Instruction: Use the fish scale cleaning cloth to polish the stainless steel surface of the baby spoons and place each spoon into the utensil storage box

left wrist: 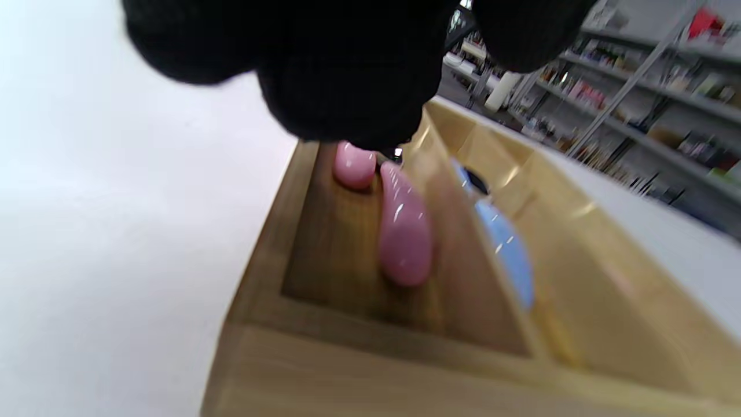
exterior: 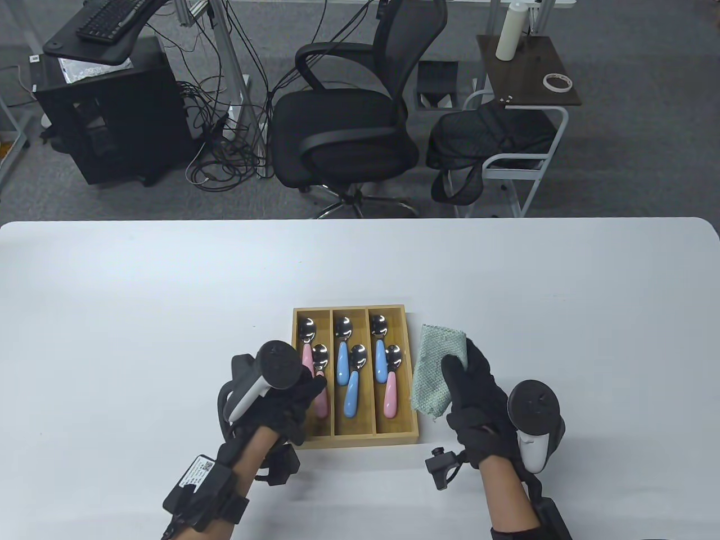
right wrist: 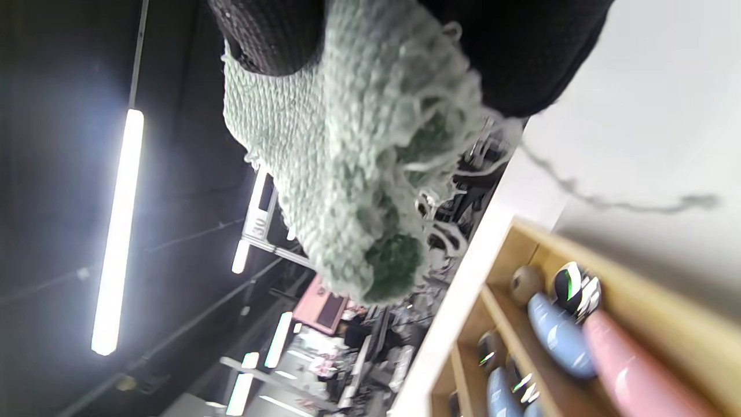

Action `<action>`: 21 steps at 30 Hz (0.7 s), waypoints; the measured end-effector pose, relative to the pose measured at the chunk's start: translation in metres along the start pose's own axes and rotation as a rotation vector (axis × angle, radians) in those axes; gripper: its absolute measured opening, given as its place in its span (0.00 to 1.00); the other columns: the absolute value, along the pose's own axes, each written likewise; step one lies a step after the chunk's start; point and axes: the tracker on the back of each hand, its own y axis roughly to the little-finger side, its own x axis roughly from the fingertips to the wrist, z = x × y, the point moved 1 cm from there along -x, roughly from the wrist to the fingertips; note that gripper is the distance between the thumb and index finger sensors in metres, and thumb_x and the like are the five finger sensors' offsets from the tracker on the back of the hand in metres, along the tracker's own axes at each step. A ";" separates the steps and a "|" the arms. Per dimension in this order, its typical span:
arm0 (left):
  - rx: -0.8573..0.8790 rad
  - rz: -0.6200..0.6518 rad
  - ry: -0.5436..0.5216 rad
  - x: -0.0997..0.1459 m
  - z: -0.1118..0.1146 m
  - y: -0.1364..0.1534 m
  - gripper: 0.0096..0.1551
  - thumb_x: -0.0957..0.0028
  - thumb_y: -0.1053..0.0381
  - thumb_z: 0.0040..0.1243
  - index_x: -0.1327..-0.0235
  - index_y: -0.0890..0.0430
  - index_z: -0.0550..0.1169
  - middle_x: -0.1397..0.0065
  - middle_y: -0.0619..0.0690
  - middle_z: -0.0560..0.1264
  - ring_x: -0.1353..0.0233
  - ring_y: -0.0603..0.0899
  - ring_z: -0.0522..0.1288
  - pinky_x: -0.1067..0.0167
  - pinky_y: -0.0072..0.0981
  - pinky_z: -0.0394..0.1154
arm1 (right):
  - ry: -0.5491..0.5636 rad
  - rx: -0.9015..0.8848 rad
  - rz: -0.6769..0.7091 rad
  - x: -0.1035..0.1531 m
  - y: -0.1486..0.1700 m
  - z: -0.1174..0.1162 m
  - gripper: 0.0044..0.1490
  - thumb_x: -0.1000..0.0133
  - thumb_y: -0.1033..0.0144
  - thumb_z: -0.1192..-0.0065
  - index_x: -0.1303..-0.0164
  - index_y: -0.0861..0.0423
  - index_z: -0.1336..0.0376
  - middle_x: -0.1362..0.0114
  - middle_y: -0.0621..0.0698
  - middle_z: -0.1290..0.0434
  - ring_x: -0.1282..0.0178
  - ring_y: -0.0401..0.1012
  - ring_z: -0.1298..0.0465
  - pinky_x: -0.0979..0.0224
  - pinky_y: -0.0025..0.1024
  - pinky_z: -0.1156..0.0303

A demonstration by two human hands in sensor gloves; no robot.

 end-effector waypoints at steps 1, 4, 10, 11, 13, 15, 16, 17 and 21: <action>0.058 0.002 -0.032 0.006 -0.008 0.007 0.34 0.33 0.37 0.50 0.27 0.61 0.73 0.37 0.53 0.80 0.54 0.53 0.85 0.56 0.45 0.82 | 0.018 0.069 -0.020 -0.004 0.000 0.003 0.33 0.30 0.54 0.49 0.20 0.58 0.50 0.33 0.53 0.30 0.43 0.43 0.21 0.36 0.46 0.23; 0.100 -0.008 -0.058 0.019 -0.024 0.027 0.35 0.32 0.37 0.49 0.25 0.61 0.71 0.34 0.54 0.78 0.47 0.57 0.84 0.50 0.50 0.81 | 0.026 0.294 -0.092 -0.020 -0.001 0.011 0.33 0.30 0.54 0.48 0.20 0.59 0.48 0.33 0.56 0.29 0.44 0.46 0.20 0.37 0.48 0.24; 0.348 0.023 -0.173 0.030 -0.029 0.083 0.38 0.32 0.36 0.46 0.23 0.63 0.69 0.31 0.57 0.75 0.40 0.62 0.82 0.44 0.55 0.79 | -0.070 0.914 -0.243 -0.063 0.014 0.017 0.33 0.31 0.54 0.47 0.21 0.59 0.47 0.34 0.56 0.28 0.45 0.47 0.20 0.37 0.50 0.24; 0.394 0.050 -0.171 0.029 -0.029 0.087 0.39 0.32 0.36 0.46 0.22 0.64 0.68 0.30 0.58 0.75 0.39 0.64 0.81 0.43 0.57 0.78 | -0.087 0.924 -0.273 -0.066 0.018 0.017 0.33 0.31 0.54 0.47 0.21 0.59 0.47 0.34 0.56 0.28 0.45 0.47 0.20 0.37 0.50 0.24; 0.478 0.100 -0.150 0.030 -0.028 0.094 0.39 0.32 0.35 0.45 0.21 0.63 0.67 0.28 0.59 0.73 0.37 0.64 0.80 0.41 0.58 0.77 | -0.129 0.935 -0.325 -0.074 0.029 0.012 0.34 0.31 0.53 0.47 0.20 0.59 0.47 0.34 0.56 0.28 0.44 0.48 0.20 0.37 0.50 0.24; 0.547 0.130 -0.164 0.031 -0.026 0.097 0.40 0.32 0.35 0.44 0.21 0.63 0.67 0.28 0.59 0.73 0.36 0.65 0.79 0.40 0.59 0.76 | -0.184 0.940 -0.393 -0.080 0.043 0.006 0.36 0.32 0.51 0.47 0.20 0.59 0.48 0.32 0.57 0.29 0.43 0.48 0.20 0.36 0.51 0.25; 0.562 0.135 -0.170 0.032 -0.026 0.097 0.40 0.32 0.35 0.44 0.21 0.63 0.67 0.28 0.59 0.73 0.35 0.65 0.79 0.40 0.59 0.76 | -0.205 0.944 -0.417 -0.080 0.048 0.004 0.38 0.32 0.50 0.48 0.19 0.60 0.49 0.31 0.58 0.30 0.41 0.50 0.21 0.35 0.53 0.26; 0.573 0.138 -0.174 0.033 -0.026 0.096 0.40 0.32 0.35 0.44 0.21 0.63 0.67 0.27 0.59 0.73 0.35 0.65 0.79 0.40 0.59 0.76 | -0.230 0.964 -0.452 -0.081 0.053 0.002 0.40 0.32 0.49 0.48 0.18 0.61 0.50 0.28 0.61 0.32 0.39 0.53 0.22 0.34 0.55 0.27; 0.543 0.161 -0.177 0.035 -0.027 0.093 0.40 0.32 0.35 0.44 0.21 0.63 0.67 0.27 0.59 0.73 0.35 0.65 0.79 0.39 0.60 0.76 | -0.224 1.022 -0.457 -0.081 0.048 0.006 0.48 0.32 0.44 0.51 0.16 0.65 0.57 0.20 0.73 0.44 0.28 0.66 0.32 0.30 0.63 0.33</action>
